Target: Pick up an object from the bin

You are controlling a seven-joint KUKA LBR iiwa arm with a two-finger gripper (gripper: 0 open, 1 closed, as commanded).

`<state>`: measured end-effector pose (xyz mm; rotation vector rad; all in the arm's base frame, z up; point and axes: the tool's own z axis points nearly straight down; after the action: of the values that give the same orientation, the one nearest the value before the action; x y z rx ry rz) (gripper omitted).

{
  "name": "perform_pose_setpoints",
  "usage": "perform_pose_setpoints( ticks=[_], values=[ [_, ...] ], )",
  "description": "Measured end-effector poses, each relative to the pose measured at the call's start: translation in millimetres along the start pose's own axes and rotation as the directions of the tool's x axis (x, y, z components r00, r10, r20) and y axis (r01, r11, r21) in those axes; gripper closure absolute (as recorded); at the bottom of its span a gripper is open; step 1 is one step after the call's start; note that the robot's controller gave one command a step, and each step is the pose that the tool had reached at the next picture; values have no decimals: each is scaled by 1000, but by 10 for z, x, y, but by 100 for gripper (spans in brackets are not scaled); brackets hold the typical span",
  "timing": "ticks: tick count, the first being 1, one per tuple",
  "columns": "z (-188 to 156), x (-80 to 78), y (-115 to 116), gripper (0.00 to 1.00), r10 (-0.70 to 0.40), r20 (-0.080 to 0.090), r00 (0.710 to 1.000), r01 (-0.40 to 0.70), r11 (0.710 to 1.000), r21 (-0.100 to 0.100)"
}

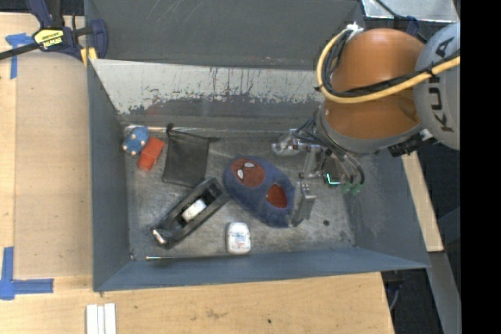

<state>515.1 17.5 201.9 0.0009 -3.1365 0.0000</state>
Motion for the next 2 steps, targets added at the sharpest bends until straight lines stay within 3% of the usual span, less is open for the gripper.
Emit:
perform_pose_setpoints(
  ticks=[1,2],
  values=[
    [-963,-192,586,0,-11,19,1000,11,1000,-3],
    [439,-103,25,0,-109,-1,994,109,994,2]
  ],
)
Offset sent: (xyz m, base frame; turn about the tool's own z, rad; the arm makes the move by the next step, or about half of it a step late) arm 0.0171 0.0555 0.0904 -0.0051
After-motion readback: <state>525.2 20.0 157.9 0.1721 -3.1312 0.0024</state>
